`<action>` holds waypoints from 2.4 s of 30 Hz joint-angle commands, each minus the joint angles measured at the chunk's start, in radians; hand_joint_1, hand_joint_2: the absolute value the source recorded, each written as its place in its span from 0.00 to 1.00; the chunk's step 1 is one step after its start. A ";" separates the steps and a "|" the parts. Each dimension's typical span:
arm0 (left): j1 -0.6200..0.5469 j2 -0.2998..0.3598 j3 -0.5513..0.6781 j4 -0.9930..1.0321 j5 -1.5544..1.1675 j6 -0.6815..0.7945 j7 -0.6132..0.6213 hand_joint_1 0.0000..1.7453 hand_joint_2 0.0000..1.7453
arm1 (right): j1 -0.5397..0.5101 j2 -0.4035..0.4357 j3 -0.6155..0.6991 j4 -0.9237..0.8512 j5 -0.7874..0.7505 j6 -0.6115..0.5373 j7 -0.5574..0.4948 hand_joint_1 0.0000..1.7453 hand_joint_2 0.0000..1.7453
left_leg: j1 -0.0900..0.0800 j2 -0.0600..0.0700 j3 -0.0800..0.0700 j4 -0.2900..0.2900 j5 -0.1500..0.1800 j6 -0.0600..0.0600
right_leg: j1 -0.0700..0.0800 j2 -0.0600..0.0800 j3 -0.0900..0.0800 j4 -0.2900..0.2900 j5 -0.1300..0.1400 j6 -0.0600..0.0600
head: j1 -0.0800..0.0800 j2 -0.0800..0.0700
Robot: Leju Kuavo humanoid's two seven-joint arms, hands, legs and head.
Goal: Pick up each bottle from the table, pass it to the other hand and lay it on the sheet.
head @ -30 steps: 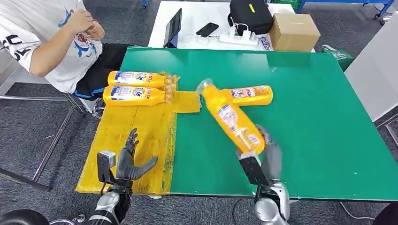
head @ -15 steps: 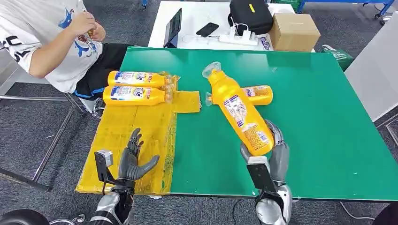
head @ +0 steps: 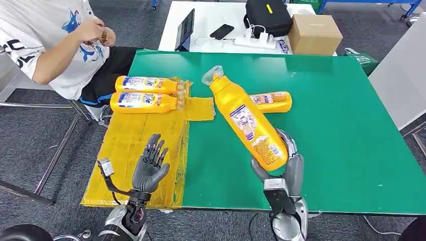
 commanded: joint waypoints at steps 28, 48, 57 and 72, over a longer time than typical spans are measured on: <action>-0.104 0.018 -0.234 0.000 0.103 -0.048 -0.002 0.00 1.00 | -0.142 0.014 0.521 0.429 -0.139 0.225 -0.028 1.00 1.00 | 0.002 0.002 0.003 -0.001 -0.001 -0.001 | 0.002 0.001 0.003 -0.001 -0.001 -0.001 | 0.000 0.000; -0.046 0.023 -0.193 -0.082 0.161 -0.070 0.024 0.00 1.00 | -0.133 0.022 0.480 0.443 -0.178 0.284 -0.028 1.00 1.00 | 0.001 0.000 0.002 0.000 -0.001 -0.001 | 0.001 -0.002 0.002 0.000 -0.001 -0.001 | 0.000 0.000; -0.040 0.024 -0.193 -0.083 0.164 -0.074 0.030 0.00 1.00 | -0.137 0.030 0.472 0.470 -0.170 0.302 -0.028 1.00 1.00 | 0.001 0.000 0.002 -0.001 -0.001 -0.001 | 0.001 -0.001 0.002 -0.001 -0.001 -0.001 | 0.000 0.000; -0.031 0.011 -0.164 -0.093 0.274 -0.176 0.054 1.00 1.00 | -0.150 0.049 0.495 0.561 -0.131 0.368 -0.028 1.00 1.00 | 0.001 0.000 0.002 -0.001 -0.001 -0.001 | 0.001 -0.002 0.002 -0.001 -0.001 -0.001 | 0.001 0.000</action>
